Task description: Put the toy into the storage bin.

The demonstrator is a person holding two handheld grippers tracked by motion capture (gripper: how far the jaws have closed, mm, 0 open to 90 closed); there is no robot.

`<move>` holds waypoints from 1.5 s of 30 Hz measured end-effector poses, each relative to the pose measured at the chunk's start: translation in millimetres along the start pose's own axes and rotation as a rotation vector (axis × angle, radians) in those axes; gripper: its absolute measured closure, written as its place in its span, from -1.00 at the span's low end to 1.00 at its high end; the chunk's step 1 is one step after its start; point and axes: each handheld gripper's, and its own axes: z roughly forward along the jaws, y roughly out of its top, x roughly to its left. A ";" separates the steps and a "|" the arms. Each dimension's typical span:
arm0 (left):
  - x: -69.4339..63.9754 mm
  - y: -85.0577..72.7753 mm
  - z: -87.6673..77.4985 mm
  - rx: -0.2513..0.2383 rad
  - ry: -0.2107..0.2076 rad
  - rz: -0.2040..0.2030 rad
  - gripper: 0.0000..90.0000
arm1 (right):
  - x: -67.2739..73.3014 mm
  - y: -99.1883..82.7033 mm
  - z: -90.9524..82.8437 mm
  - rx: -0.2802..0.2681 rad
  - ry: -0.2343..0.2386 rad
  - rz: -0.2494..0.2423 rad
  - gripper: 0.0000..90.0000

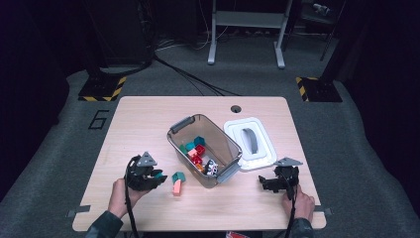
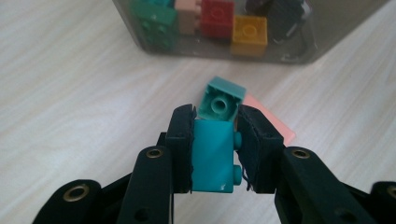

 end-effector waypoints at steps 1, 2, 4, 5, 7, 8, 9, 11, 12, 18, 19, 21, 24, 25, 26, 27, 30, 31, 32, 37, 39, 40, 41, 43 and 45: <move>2.0 3.2 -0.7 -0.006 0.000 0.000 0.49 | 0.0 0.0 0.0 0.000 0.000 0.000 -1.00; 3.8 6.3 -1.3 -0.010 0.006 0.003 0.49 | 0.0 0.0 0.0 0.000 0.000 0.000 -1.00; 7.7 12.7 -2.1 -0.008 0.016 0.012 0.49 | 0.0 0.0 0.0 0.000 0.000 0.000 -1.00; 8.7 14.4 -1.9 -0.009 0.019 0.012 0.49 | 0.0 0.0 0.0 0.000 0.000 0.000 -1.00; 11.8 19.3 -3.0 -0.011 0.021 0.009 0.49 | 0.0 0.0 0.0 0.000 0.000 0.000 -1.00; 11.8 19.3 -3.0 -0.011 0.021 0.009 0.49 | 0.0 0.0 0.0 0.000 0.000 0.000 -1.00; 13.8 22.5 -4.0 -0.020 0.020 0.003 0.49 | 0.1 0.0 0.0 0.000 0.000 0.000 -1.00; 15.9 26.8 -6.7 -0.022 0.026 0.005 0.49 | 0.0 0.0 0.0 0.000 0.000 0.000 -1.00; 16.7 28.0 -7.5 -0.024 0.029 0.006 0.49 | 0.0 0.0 0.0 0.000 0.000 0.000 -1.00; 24.0 37.1 -12.6 -0.030 0.041 0.003 0.49 | 0.0 0.0 0.0 0.000 0.000 0.000 -1.00; 26.9 40.3 -14.8 -0.039 0.040 -0.003 0.50 | 0.0 0.0 0.0 0.000 0.000 0.000 -1.00; 27.8 41.4 -15.4 -0.044 0.046 -0.004 0.50 | 0.0 0.0 0.0 0.000 0.000 0.000 -1.00; 31.9 46.3 -19.4 -0.050 0.046 -0.006 0.50 | 0.0 0.0 0.0 0.000 0.000 0.000 -1.00; 34.4 50.2 -22.1 -0.058 0.047 -0.009 0.50 | 0.0 0.0 0.0 0.000 0.000 0.000 -1.00; 35.6 52.1 -23.3 -0.069 0.051 -0.010 0.50 | 0.0 0.0 0.0 0.000 0.000 0.000 -1.00; 36.5 55.1 -25.6 -0.070 0.054 -0.012 0.50 | 0.0 0.0 0.0 0.000 0.000 0.000 -1.00; 38.3 59.4 -28.6 -0.073 0.051 -0.009 0.50 | 0.0 0.0 0.0 0.000 0.000 0.000 -1.00; 39.1 64.5 -30.7 -0.080 0.057 -0.004 0.50 | 0.0 0.0 0.0 0.000 0.000 0.000 -1.00; 39.1 64.5 -30.7 -0.080 0.057 -0.004 0.50 | 0.0 0.0 0.0 0.000 0.000 0.000 -1.00; 40.2 79.8 -35.3 -0.097 0.068 0.008 0.50 | 0.0 0.0 0.0 0.000 0.000 0.000 -1.00; 40.0 85.1 -35.8 -0.099 0.069 0.014 0.50 | 0.0 0.0 0.0 0.000 0.000 0.000 -1.00; 39.7 87.9 -36.0 -0.101 0.070 0.018 0.50 | 0.0 0.0 0.0 0.000 0.000 0.000 -1.00; 39.1 91.3 -36.0 -0.105 0.072 0.023 0.50 | 0.0 0.0 0.0 0.000 0.000 0.000 -1.00; 38.8 96.5 -36.1 -0.107 0.069 0.028 0.50 | 0.0 0.0 0.0 0.000 0.000 0.000 -1.00; 38.1 103.2 -35.4 -0.111 0.070 0.034 0.50 | 0.0 0.0 -0.1 0.001 0.000 0.000 -1.00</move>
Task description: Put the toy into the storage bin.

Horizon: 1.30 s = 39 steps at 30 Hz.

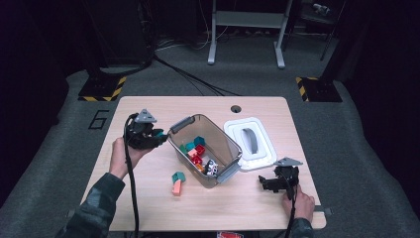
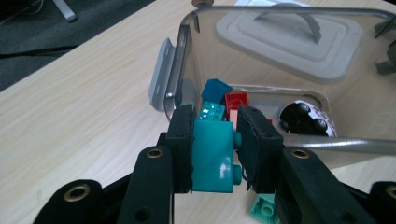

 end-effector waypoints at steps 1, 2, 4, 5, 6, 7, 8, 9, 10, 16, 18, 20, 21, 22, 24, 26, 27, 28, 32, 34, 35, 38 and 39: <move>0.0 0.0 0.0 0.000 0.000 0.000 0.50 | 0.0 0.0 0.0 0.000 0.000 0.000 -1.00; -0.9 5.8 2.0 -0.001 -0.001 0.006 0.50 | 0.0 0.0 0.0 0.000 0.000 0.000 -1.00; -2.2 10.6 4.5 -0.004 -0.003 0.011 0.50 | 0.0 0.1 -0.1 0.001 0.001 0.000 -1.00; -2.2 10.6 4.5 -0.004 -0.003 0.011 0.50 | 0.0 0.1 -0.1 0.001 0.001 0.000 -1.00; -4.9 15.9 7.9 -0.003 -0.013 0.010 0.50 | 0.0 0.0 0.1 -0.001 0.000 0.000 -1.00; -6.2 18.2 10.3 -0.012 -0.005 0.018 0.50 | -0.1 0.1 -0.2 0.004 0.002 0.000 -1.00; -8.0 21.0 13.2 -0.012 -0.010 0.021 0.50 | 0.0 -0.1 0.2 -0.002 0.000 0.000 -1.00; -8.0 21.0 13.2 -0.012 -0.010 0.021 0.50 | 0.0 -0.1 0.2 -0.002 0.000 0.000 -1.00; -10.6 24.1 17.6 -0.013 -0.018 0.022 0.50 | 0.0 0.0 0.0 0.000 0.000 0.000 -1.00; -19.1 29.2 38.3 0.013 -0.065 0.015 0.50 | -0.1 0.0 0.2 -0.002 0.000 0.000 -1.00; -22.1 29.4 44.3 0.019 -0.073 0.018 0.50 | -0.1 0.0 0.1 -0.001 0.000 -0.001 -1.00; -24.7 29.4 49.8 0.028 -0.087 0.019 0.50 | -0.1 0.0 0.2 -0.002 0.000 -0.001 -1.00; -26.2 29.2 53.1 0.042 -0.092 0.016 0.50 | -0.2 0.1 -0.1 0.003 0.003 -0.001 -1.00; -26.6 28.8 55.3 0.048 -0.096 0.017 0.50 | -0.2 0.1 0.0 0.001 0.002 -0.001 -1.00; -27.1 26.4 61.4 0.065 -0.113 0.004 0.50 | -0.2 0.1 -0.1 0.002 0.002 -0.001 -1.00; -27.8 22.9 67.6 0.086 -0.123 -0.004 0.50 | -0.2 0.1 0.0 0.001 0.001 -0.001 -1.00; -27.8 22.9 67.6 0.086 -0.123 -0.004 0.50 | -0.2 0.1 0.0 0.001 0.001 -0.001 -1.00; -28.3 20.2 70.8 0.098 -0.128 -0.011 0.50 | -0.1 0.0 0.2 -0.002 0.000 0.000 -1.00; -27.5 15.7 74.7 0.123 -0.138 -0.036 0.50 | -0.2 0.1 -0.2 0.004 0.002 -0.001 -1.00; -26.3 15.0 74.5 0.134 -0.137 -0.039 0.49 | -0.1 0.0 0.1 0.000 0.001 -0.001 -1.00; -26.0 14.6 74.6 0.138 -0.141 -0.045 0.49 | -0.1 0.0 0.1 -0.001 0.001 -0.001 -1.00; -24.5 13.1 74.6 0.146 -0.144 -0.047 0.49 | -0.1 0.0 0.1 0.000 0.001 -0.001 -1.00; -24.1 12.7 74.3 0.144 -0.142 -0.045 0.49 | -0.2 0.1 -0.1 0.002 0.001 -0.001 -1.00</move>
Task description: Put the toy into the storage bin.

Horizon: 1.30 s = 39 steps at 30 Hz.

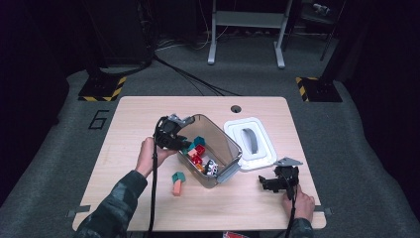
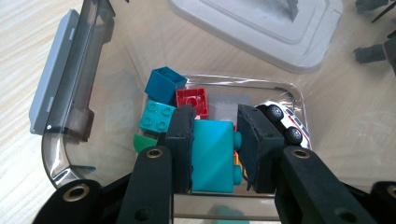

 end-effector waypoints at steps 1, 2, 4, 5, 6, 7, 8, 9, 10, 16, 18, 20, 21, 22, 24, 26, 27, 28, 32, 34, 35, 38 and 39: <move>0.0 -0.7 -0.2 -0.003 -0.006 -0.006 0.48 | 0.1 -0.1 0.2 -0.003 -0.001 0.001 -1.00; 0.4 -1.5 -1.1 -0.002 -0.006 -0.005 0.46 | 0.0 0.0 -0.1 0.001 0.001 0.000 -1.00; -0.1 -3.0 -2.7 0.000 0.001 -0.015 0.31 | -0.1 0.1 -0.2 0.004 0.002 -0.001 -1.00; -0.3 -3.8 -4.1 -0.004 0.004 -0.015 0.23 | 0.0 0.0 0.0 -0.001 0.000 0.000 -1.00; -0.8 -4.8 -5.9 -0.009 0.008 -0.016 0.14 | 0.0 0.0 0.1 -0.001 0.000 0.000 -1.00; -1.8 -5.7 -8.2 -0.014 0.017 -0.018 0.05 | 0.0 -0.1 0.2 -0.003 -0.001 0.000 -1.00; -2.4 -6.4 -11.2 -0.020 0.026 -0.012 -0.04 | 0.1 -0.1 0.1 -0.002 -0.001 0.001 -1.00; -3.3 -7.2 -13.4 -0.028 0.033 -0.010 -0.13 | 0.0 0.0 0.2 -0.003 -0.001 0.000 -1.00; -4.1 -8.1 -17.0 -0.038 0.041 -0.001 -0.22 | 0.0 0.0 -0.1 0.001 0.001 0.000 -1.00; -10.7 -19.7 -36.7 -0.074 0.089 0.030 -0.60 | 0.0 0.0 0.1 -0.002 0.000 0.000 -1.00; -11.5 -22.9 -40.1 -0.082 0.093 0.029 -0.65 | -0.1 0.0 0.0 0.000 0.001 0.000 -1.00; -12.5 -31.2 -45.9 -0.094 0.110 0.032 -0.66 | 0.1 -0.1 0.3 -0.004 -0.001 0.000 -1.00; -13.2 -34.6 -47.2 -0.097 0.112 0.025 -0.67 | -0.2 0.0 0.2 -0.003 -0.001 -0.003 -1.00; -13.2 -34.6 -47.2 -0.097 0.112 0.025 -0.68 | -0.2 0.0 0.2 -0.003 -0.001 -0.003 -1.00; -14.5 -44.9 -50.1 -0.086 0.127 0.018 -0.71 | 0.0 0.0 0.1 -0.002 0.000 0.000 -1.00; -14.3 -48.5 -50.6 -0.080 0.128 0.017 -0.74 | -0.1 0.0 0.2 -0.003 -0.001 -0.002 -1.00; -14.1 -53.0 -50.8 -0.074 0.129 0.011 -0.74 | 0.0 0.0 0.2 -0.003 0.000 0.000 -1.00; -13.8 -56.5 -50.6 -0.068 0.132 0.004 -0.76 | 0.1 -0.1 0.2 -0.003 -0.001 0.001 -1.00; -11.5 -73.1 -45.4 -0.002 0.122 -0.020 -0.87 | 0.0 0.0 0.0 -0.001 0.000 0.000 -1.00; -11.5 -81.3 -41.5 0.014 0.115 -0.033 -0.89 | 0.1 0.0 0.2 -0.003 -0.001 0.001 -1.00; -12.0 -84.7 -39.9 0.020 0.111 -0.038 -0.90 | -0.1 0.1 -0.2 0.003 0.001 0.000 -1.00; -13.3 -91.3 -35.9 0.028 0.103 -0.047 -0.93 | -0.1 0.0 0.2 -0.003 -0.001 -0.002 -1.00; -14.1 -97.1 -32.0 0.025 0.095 -0.053 -0.94 | 0.0 0.0 0.2 -0.003 -0.001 0.000 -1.00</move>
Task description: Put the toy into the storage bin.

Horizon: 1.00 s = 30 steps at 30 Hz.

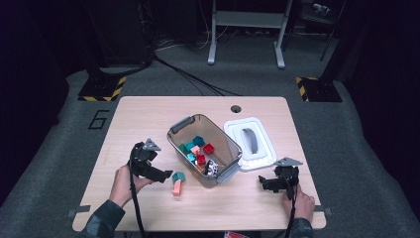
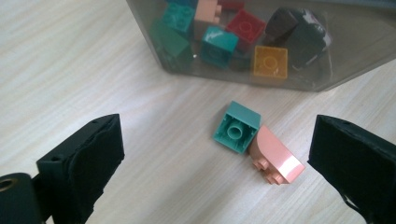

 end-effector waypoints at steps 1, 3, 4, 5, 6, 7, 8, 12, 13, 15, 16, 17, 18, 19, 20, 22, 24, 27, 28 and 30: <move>-0.9 -2.9 2.6 0.001 0.009 -0.002 -0.96 | -0.1 0.0 0.0 -0.001 0.000 -0.002 -1.00; -1.8 -5.8 5.1 0.002 0.025 0.001 -1.00 | 0.0 0.0 0.0 0.000 0.000 0.001 -1.00; -3.3 -11.6 9.9 -0.003 0.034 -0.002 -1.00 | 0.0 0.0 -0.2 0.002 0.000 0.001 -1.00; -3.7 -14.2 11.9 -0.005 0.030 -0.009 -1.00 | 0.1 0.0 0.0 -0.001 0.000 0.001 -1.00; -4.5 -16.8 14.4 -0.012 0.028 -0.017 -1.00 | 0.0 0.0 0.0 0.000 0.000 0.000 -1.00; -5.4 -19.6 17.4 -0.011 0.019 -0.024 -1.00 | -0.1 0.0 0.0 -0.001 0.000 -0.002 -1.00; -6.3 -21.0 18.9 -0.010 0.019 -0.023 -1.00 | 0.0 0.0 0.0 0.000 0.000 0.001 -1.00; -13.2 -24.8 29.3 0.001 -0.007 -0.033 -0.99 | 0.1 0.0 0.0 -0.001 0.000 0.001 -1.00; -15.3 -24.6 32.8 0.003 -0.006 -0.035 -0.97 | 0.0 0.0 0.0 0.000 0.000 0.000 -1.00; -16.7 -24.0 35.6 0.006 -0.020 -0.036 -0.94 | -0.1 0.1 -0.2 0.003 0.002 0.000 -1.00; -20.7 -22.3 41.0 0.011 -0.031 -0.032 -0.89 | -0.2 0.0 0.0 -0.001 0.000 -0.003 -1.00; -20.7 -22.3 41.0 0.011 -0.031 -0.032 -0.86 | -0.2 0.0 0.1 -0.001 0.000 -0.003 -1.00; -25.5 -20.9 46.1 0.029 -0.030 -0.021 -0.83 | 0.1 0.0 0.0 0.000 0.000 0.001 -1.00; -25.5 -20.9 46.1 0.029 -0.030 -0.021 -0.76 | 0.1 0.0 0.0 0.000 0.000 0.001 -1.00; -28.7 -20.4 50.2 0.050 -0.040 -0.006 -0.69 | 0.1 0.0 0.0 0.000 0.000 0.001 -1.00; -30.9 -20.7 53.9 0.062 -0.038 0.000 -0.66 | 0.0 0.1 -0.2 0.003 0.001 0.001 -1.00; -32.2 -21.0 56.7 0.074 -0.043 0.009 -0.53 | 0.0 0.1 -0.2 0.003 0.001 0.000 -1.00; -32.8 -21.4 58.2 0.084 -0.052 0.013 -0.40 | -0.1 0.0 0.0 -0.001 0.000 -0.002 -1.00; -32.2 -21.8 57.4 0.086 -0.059 0.029 -0.18 | 0.0 0.0 0.0 -0.001 0.000 0.000 -1.00; -31.7 -22.5 56.8 0.093 -0.058 0.042 0.00 | -0.2 0.1 -0.1 0.001 0.000 -0.003 -1.00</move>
